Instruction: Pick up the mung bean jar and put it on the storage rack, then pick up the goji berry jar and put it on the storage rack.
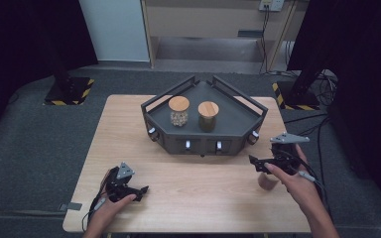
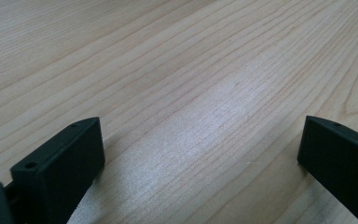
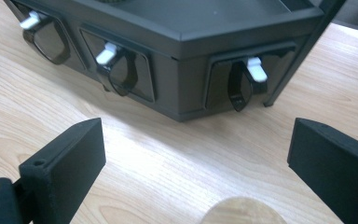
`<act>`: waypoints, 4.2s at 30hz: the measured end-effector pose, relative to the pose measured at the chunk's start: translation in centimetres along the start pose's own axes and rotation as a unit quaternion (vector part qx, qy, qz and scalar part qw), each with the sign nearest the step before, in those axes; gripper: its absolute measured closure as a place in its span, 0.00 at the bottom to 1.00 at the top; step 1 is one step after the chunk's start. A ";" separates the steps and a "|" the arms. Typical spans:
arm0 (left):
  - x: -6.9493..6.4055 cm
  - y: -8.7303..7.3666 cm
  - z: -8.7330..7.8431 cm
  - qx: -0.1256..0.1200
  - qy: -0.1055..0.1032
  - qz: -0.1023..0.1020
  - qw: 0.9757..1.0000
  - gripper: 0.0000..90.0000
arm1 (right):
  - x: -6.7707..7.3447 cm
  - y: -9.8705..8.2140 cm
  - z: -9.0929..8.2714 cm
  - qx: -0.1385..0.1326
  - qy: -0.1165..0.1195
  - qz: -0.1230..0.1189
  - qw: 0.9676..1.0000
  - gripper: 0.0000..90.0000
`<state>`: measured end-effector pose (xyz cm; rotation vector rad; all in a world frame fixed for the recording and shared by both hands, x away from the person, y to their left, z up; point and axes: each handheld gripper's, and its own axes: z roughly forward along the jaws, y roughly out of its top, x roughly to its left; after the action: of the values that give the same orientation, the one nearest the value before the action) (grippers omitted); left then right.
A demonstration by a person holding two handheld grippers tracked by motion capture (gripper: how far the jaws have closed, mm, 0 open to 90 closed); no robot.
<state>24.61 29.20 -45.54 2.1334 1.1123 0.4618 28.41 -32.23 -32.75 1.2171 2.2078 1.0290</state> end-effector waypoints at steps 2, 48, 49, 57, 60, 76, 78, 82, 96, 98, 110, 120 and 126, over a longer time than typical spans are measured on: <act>0.0 0.0 0.0 0.000 0.000 0.000 1.000 0.00 | -0.1 -0.4 -0.1 0.002 -0.003 0.002 1.000 0.05; 0.0 0.0 0.0 0.000 0.000 0.000 1.000 0.00 | -1.3 -7.2 -2.1 0.016 -0.037 0.044 0.998 0.05; 0.0 0.0 0.0 0.000 0.000 0.000 1.000 0.00 | -1.3 -7.4 -2.1 0.017 -0.037 0.046 0.998 0.05; 0.0 0.0 0.0 0.000 0.000 0.000 1.000 0.00 | -1.4 -8.1 -1.7 0.026 -0.036 0.053 0.998 0.05; 0.0 0.0 0.0 0.000 0.000 0.000 1.000 0.00 | -1.4 -8.3 -1.5 0.029 -0.035 0.055 0.997 0.05; 0.0 0.0 0.0 -0.001 0.000 0.000 1.000 0.00 | -1.3 -9.3 -1.1 0.037 -0.033 0.058 0.997 0.05; 0.0 0.0 0.0 0.000 0.000 0.000 1.000 0.00 | -1.4 -9.3 -1.0 0.039 -0.034 0.058 0.997 0.05; 0.0 0.0 0.0 0.000 0.001 0.000 1.000 0.00 | -1.5 -9.4 -0.7 0.041 -0.033 0.061 0.997 0.05; 0.0 0.0 0.0 0.000 0.001 0.000 1.000 0.00 | -1.7 -9.3 0.8 0.053 -0.029 0.061 0.996 0.05; 0.0 0.0 0.0 0.000 0.001 0.000 1.000 0.00 | -1.7 -9.2 1.1 0.055 -0.029 0.061 0.996 0.05; 0.0 0.0 0.0 0.000 0.001 0.000 1.000 0.00 | -2.0 -8.5 2.4 0.061 -0.028 0.061 0.996 0.07; 0.0 0.0 0.0 0.000 0.001 0.000 1.000 0.00 | -2.2 -8.2 3.2 0.062 -0.025 0.061 0.996 0.12; 0.0 0.0 0.0 0.000 0.001 0.000 1.000 0.00 | -2.3 -8.2 3.5 0.066 -0.026 0.061 0.996 0.17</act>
<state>24.58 29.18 -45.55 2.1327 1.1135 0.4633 27.52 -35.52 -41.26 1.4359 2.2140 0.8994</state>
